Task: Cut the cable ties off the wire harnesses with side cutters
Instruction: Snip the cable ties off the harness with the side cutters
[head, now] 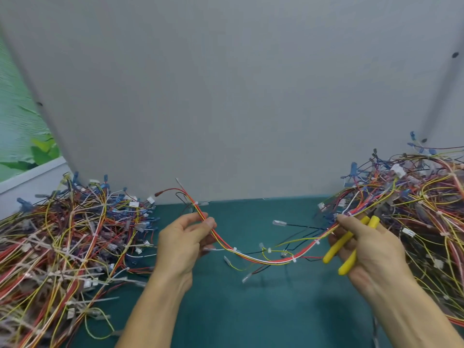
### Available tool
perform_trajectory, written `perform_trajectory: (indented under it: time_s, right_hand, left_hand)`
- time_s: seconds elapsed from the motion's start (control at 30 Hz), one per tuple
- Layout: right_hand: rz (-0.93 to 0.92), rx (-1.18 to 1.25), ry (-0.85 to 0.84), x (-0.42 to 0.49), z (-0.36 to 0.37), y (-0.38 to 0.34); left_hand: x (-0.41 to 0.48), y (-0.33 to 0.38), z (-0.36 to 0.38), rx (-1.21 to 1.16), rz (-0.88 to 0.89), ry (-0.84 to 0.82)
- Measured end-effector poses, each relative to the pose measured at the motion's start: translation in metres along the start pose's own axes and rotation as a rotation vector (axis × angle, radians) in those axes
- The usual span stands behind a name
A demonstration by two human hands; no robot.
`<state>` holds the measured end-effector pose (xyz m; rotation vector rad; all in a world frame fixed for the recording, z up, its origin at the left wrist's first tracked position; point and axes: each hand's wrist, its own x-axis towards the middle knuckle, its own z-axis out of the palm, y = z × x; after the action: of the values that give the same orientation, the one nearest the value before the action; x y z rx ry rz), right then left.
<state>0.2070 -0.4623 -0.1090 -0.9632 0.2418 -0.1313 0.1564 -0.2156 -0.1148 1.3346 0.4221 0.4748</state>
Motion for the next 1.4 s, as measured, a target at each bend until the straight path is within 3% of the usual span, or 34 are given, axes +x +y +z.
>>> perform_trajectory:
  time_s: [0.23,0.43,0.93,1.2,1.3,1.4]
  right_hand:
    - [-0.284,-0.353,-0.085,-0.002,-0.002,0.002]
    - [-0.49,-0.616,-0.163,-0.008,0.0,0.005]
    - [-0.52,-0.701,-0.238,-0.015,0.004,0.004]
    - [-0.32,-0.425,-0.056,-0.003,0.001,0.004]
    - [-0.279,-0.349,-0.013,0.001,0.0,0.004]
    - [-0.288,-0.349,-0.034,0.001,-0.001,0.004]
  left_hand:
    - [0.003,-0.001,-0.003,0.092,0.061,0.072]
    - [0.002,-0.003,-0.005,0.302,0.217,0.052]
    - [0.0,-0.005,0.0,0.487,0.247,0.01]
    - [0.005,-0.012,-0.002,0.302,0.098,0.059]
    - [0.007,-0.017,-0.005,0.545,0.107,0.069]
    - [0.002,-0.015,-0.007,1.038,0.136,0.015]
